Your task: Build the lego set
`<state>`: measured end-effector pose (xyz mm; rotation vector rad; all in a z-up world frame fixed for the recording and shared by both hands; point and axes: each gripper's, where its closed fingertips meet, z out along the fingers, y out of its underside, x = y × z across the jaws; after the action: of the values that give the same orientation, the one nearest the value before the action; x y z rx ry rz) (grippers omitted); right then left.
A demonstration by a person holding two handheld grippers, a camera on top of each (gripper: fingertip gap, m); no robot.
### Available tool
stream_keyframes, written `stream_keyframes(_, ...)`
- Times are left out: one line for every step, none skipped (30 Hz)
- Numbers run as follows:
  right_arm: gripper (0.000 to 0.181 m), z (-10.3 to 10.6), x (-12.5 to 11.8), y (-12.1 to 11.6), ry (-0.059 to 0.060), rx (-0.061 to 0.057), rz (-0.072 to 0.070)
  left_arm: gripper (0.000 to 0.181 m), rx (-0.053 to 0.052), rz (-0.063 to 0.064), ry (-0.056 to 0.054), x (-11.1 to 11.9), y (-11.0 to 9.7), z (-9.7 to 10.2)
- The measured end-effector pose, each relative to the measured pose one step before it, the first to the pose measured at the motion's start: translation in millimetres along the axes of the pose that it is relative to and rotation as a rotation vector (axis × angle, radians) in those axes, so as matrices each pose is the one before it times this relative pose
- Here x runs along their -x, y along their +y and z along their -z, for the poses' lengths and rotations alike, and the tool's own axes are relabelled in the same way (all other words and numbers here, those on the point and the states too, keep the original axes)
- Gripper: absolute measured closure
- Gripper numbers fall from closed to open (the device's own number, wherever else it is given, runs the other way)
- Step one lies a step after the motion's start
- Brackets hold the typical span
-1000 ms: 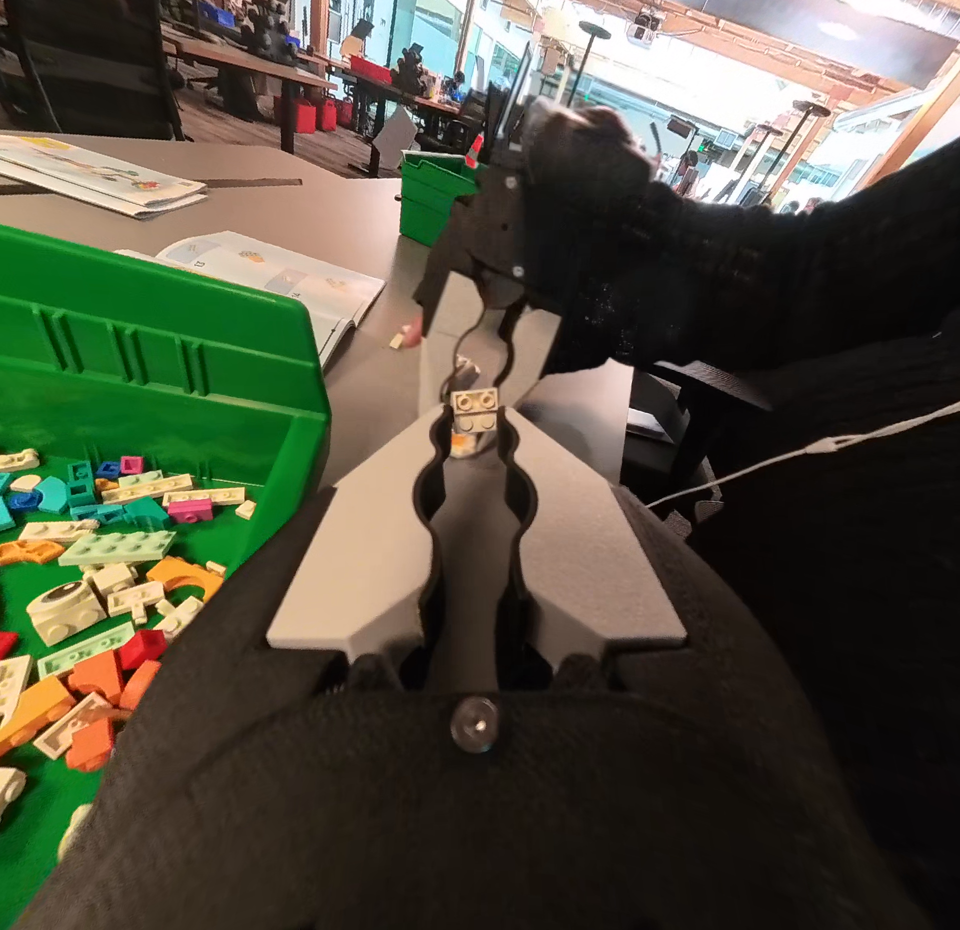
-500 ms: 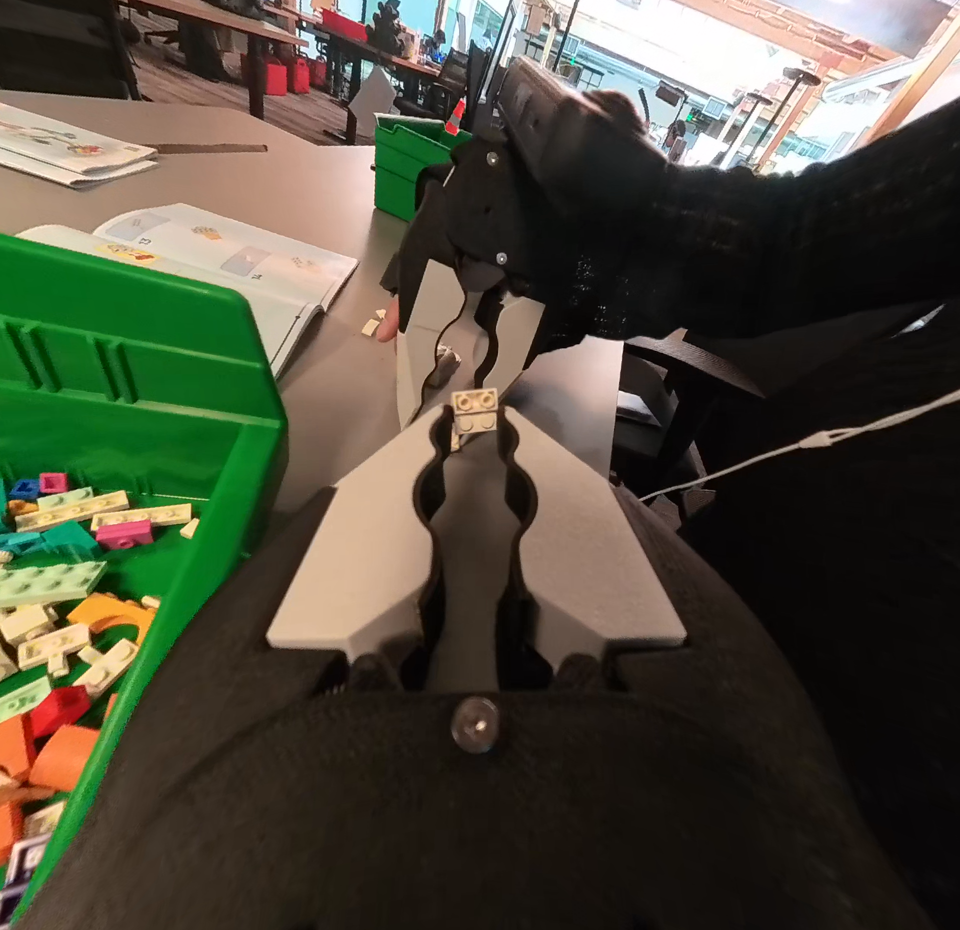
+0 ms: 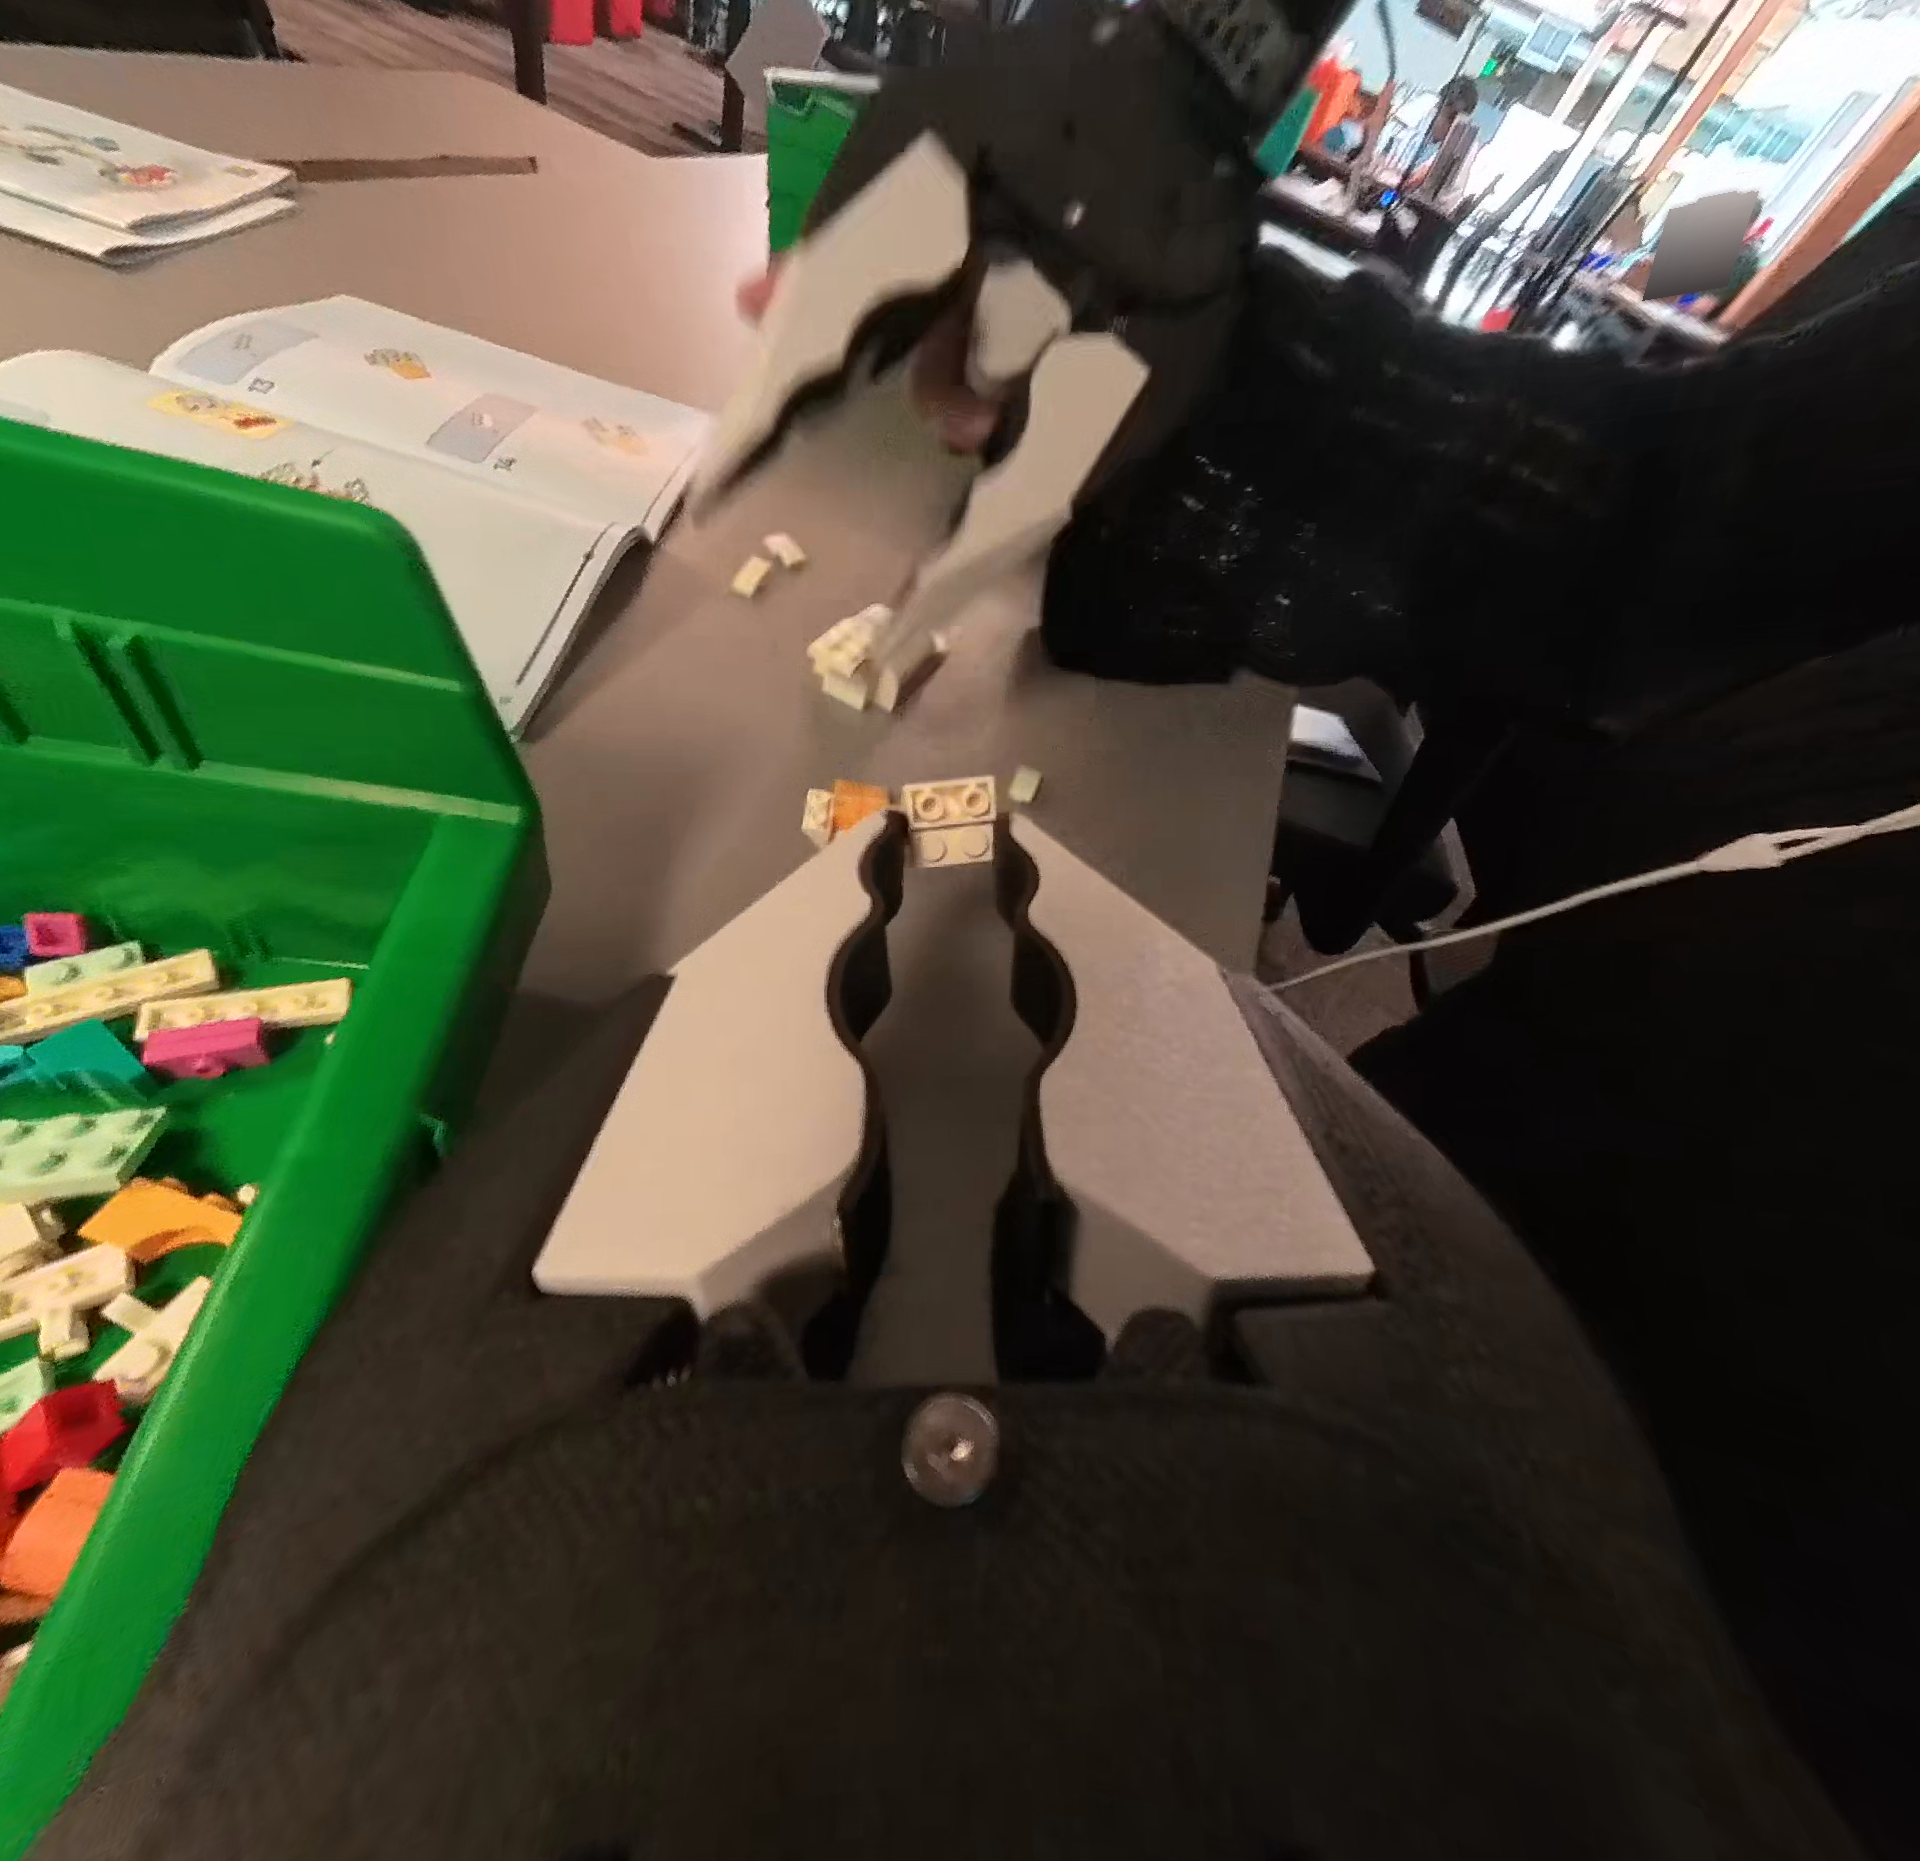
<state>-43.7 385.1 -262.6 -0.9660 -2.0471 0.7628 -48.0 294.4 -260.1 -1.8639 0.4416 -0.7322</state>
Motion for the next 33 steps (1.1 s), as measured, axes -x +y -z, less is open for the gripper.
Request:
stream_keyframes(0.133,9.91,-21.45,-1.52,0.1363,-0.0710,-0.0006,0.164,0.0186,0.0021,-0.0188,2.74,2.74,-2.24)
stream_keyframes(0.135,9.96,-23.48,-0.75,0.1453,-0.0750,-0.0029,0.164,0.0209,0.0028,-0.0291,4.26,2.96,-2.29)
stream_keyframes(0.143,9.93,-25.07,1.01,0.1508,-0.0719,-0.0123,0.164,0.0252,0.0118,-0.0658,9.64,3.17,-2.13)
stream_keyframes(0.152,9.36,-25.83,3.56,0.1481,-0.0606,-0.0264,0.164,0.0311,0.0096,-0.0795,11.30,3.69,-1.84)
stream_keyframes(0.155,7.95,-24.78,6.45,0.1327,-0.0412,-0.0372,0.165,0.0339,-0.0047,-0.0528,6.81,3.52,-1.76)
stream_keyframes(0.155,5.92,-22.69,8.93,0.1135,-0.0184,-0.0363,0.165,0.0320,-0.0080,-0.0274,2.71,2.94,-1.89)
stream_keyframes(0.156,3.76,-20.44,10.43,0.0996,-0.0004,-0.0224,0.165,0.0261,-0.0047,-0.0102,-0.05,2.15,-2.01)
stream_keyframes(0.157,2.16,-18.29,10.91,0.0921,0.0090,0.0006,0.165,0.0205,-0.0003,0.0029,-1.81,1.80,-2.14)
stream_keyframes(0.159,0.87,-15.04,10.35,0.0830,0.0087,0.0247,0.165,0.0197,0.0049,0.0082,-2.12,2.07,-2.51)
stream_keyframes(0.161,-0.36,-10.65,9.24,0.0638,0.0080,0.0447,0.165,0.0203,0.0055,0.0095,-1.84,2.60,-2.60)
stream_keyframes(0.165,-1.98,-6.81,6.35,0.0347,0.0141,0.0472,0.164,0.0203,0.0050,0.0041,-0.93,2.74,-2.61)
stream_keyframes(0.165,-3.10,-4.55,2.57,0.0151,0.0084,0.0312,0.164,0.0155,0.0023,-0.0045,0.28,2.26,-2.14)
stream_keyframes(0.166,-3.34,-2.27,1.20,0.0019,-0.0088,0.0207,0.164,0.0089,-0.0013,-0.0072,0.76,1.44,-1.94)
stream_keyframes(0.165,-3.62,-0.62,3.08,-0.0081,0.0020,0.0086,0.164,0.0073,-0.0010,-0.0019,-0.07,0.97,-1.88)
stream_keyframes(0.166,-3.46,-1.62,4.11,-0.0006,0.0135,0.0058,0.165,0.0087,0.0025,0.0025,-0.63,0.70,-2.08)
stream_keyframes(0.166,-2.22,-2.85,3.12,0.0102,0.0096,0.0075,0.165,0.0088,0.0037,0.0024,-0.58,0.51,-2.27)
stream_keyframes(0.166,-0.90,-2.43,1.51,0.0095,0.0037,-0.0003,0.164,0.0107,-0.0005,0.0005,-0.55,0.47,-2.33)
stream_keyframes(0.166,0.25,-1.72,0.56,0.0058,0.0007,-0.0076,0.164,0.0139,-0.0034,-0.0059,0.30,0.92,-2.28)
stream_keyframes(0.166,1.05,-1.27,-0.83,0.0046,-0.0052,-0.0062,0.164,0.0127,-0.0054,-0.0113,0.94,0.74,-2.06)
stream_keyframes(0.167,1.26,-0.38,-1.40,-0.0009,-0.0100,-0.0056,0.164,0.0094,-0.0061,-0.0098,0.46,0.34,-1.92)
stream_keyframes(0.167,0.87,0.56,-1.01,-0.0072,-0.0072,-0.0090,0.164,0.0079,-0.0048,-0.0044,-0.24,0.26,-1.94)
stream_keyframes(0.167,0.41,0.41,0.22,-0.0073,-0.0015,-0.0115,0.164,0.0098,-0.0016,-0.0007,-0.57,0.57,-1.76)
stream_keyframes(0.167,0.10,-0.09,0.42,-0.0039,0.0006,-0.0123,0.164,0.0098,-0.0007,0.0019,-0.86,0.57,-1.84)
stream_keyframes(0.167,0.01,-0.75,0.28,-0.0011,-0.0007,-0.0127,0.164,0.0097,-0.0003,0.0022,-0.89,0.54,-1.67)
stream_keyframes(0.168,0.12,-0.85,0.41,-0.0011,-0.0007,-0.0136,0.164,0.0098,-0.0021,0.0027,-0.97,0.59,-1.34)
stream_keyframes(0.168,-0.01,-0.72,0.35,-0.0013,-0.0001,-0.0138,0.164,0.0019,-0.0034,0.0008,-0.72,-0.76,-0.55)
stream_keyframes(0.168,0.14,-0.53,0.26,-0.0016,-0.0001,-0.0117,0.164,0.0069,-0.0047,-0.0022,-0.04,0.02,-0.36)
stream_keyframes(0.168,0.24,-0.10,0.27,-0.0030,0.0000,-0.0094,0.164,0.0058,-0.0045,-0.0052,0.58,-0.01,0.05)
stream_keyframes(0.167,0.16,0.07,0.12,-0.0028,0.0005,-0.0081,0.164,0.0049,-0.0056,-0.0009,0.33,0.12,0.03)
stream_keyframes(0.168,0.32,-0.05,-0.09,-0.0009,-0.0002,-0.0053,0.164,0.0040,-0.0037,-0.0010,0.40,0.11,-0.02)
stream_keyframes(0.168,0.15,0.16,-0.14,-0.0009,-0.0009,-0.0014,0.164,0.0022,0.0005,-0.0032,0.82,-0.06,0.17)
stream_keyframes(0.167,-0.05,0.65,0.02,-0.0024,0.0004,0.0008,0.164,0.0012,0.0021,0.0018,-0.04,0.08,0.08)
stream_keyframes(0.167,-0.01,0.57,0.06,-0.0018,0.0011,0.0025,0.164,-0.0011,0.0063,0.0057,-0.80,-0.22,-0.04)
